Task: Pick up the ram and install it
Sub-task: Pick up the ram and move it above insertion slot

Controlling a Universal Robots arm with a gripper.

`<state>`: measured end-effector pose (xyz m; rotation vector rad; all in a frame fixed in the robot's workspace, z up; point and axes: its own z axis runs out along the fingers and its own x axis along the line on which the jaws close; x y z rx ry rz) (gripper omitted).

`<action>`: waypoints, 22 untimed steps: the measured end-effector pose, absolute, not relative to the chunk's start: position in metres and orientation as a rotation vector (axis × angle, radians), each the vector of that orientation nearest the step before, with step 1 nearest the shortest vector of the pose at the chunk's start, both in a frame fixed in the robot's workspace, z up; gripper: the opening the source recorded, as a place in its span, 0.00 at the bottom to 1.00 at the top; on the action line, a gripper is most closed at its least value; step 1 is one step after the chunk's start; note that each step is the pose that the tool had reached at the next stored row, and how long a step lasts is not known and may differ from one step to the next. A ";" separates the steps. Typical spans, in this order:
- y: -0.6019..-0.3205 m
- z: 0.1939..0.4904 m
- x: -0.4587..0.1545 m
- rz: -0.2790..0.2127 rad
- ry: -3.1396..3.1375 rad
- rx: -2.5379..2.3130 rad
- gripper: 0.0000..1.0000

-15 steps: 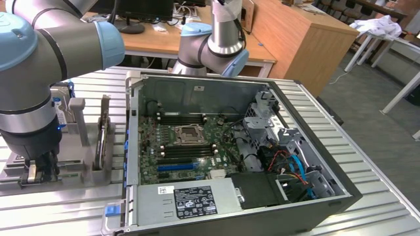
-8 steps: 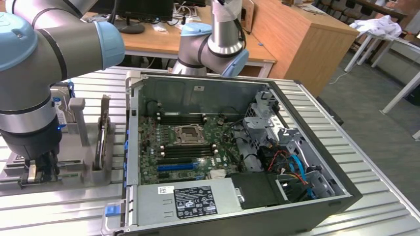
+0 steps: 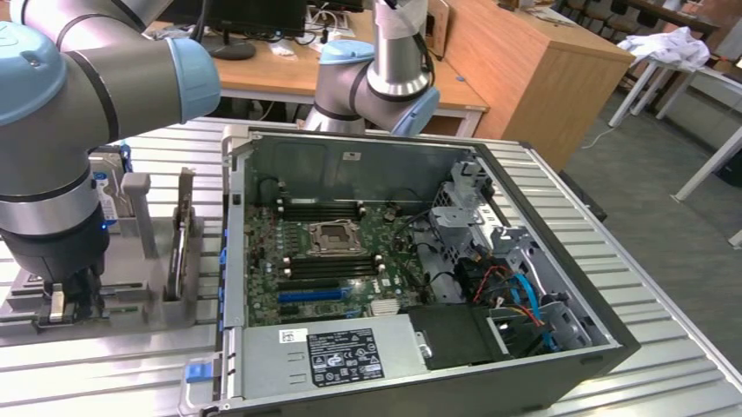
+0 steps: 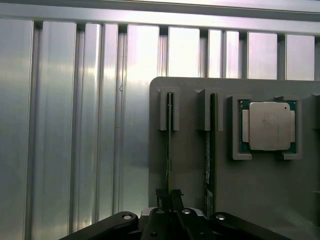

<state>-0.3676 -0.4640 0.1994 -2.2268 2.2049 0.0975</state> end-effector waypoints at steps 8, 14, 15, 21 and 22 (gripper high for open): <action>-0.464 0.199 -0.368 0.097 2.205 -2.227 0.12; -0.464 0.200 -0.368 0.097 2.205 -2.227 0.12; -0.464 0.201 -0.368 0.097 2.205 -2.227 0.12; -0.464 0.207 -0.368 0.097 2.205 -2.227 0.12; -0.464 0.208 -0.368 0.097 2.205 -2.227 0.12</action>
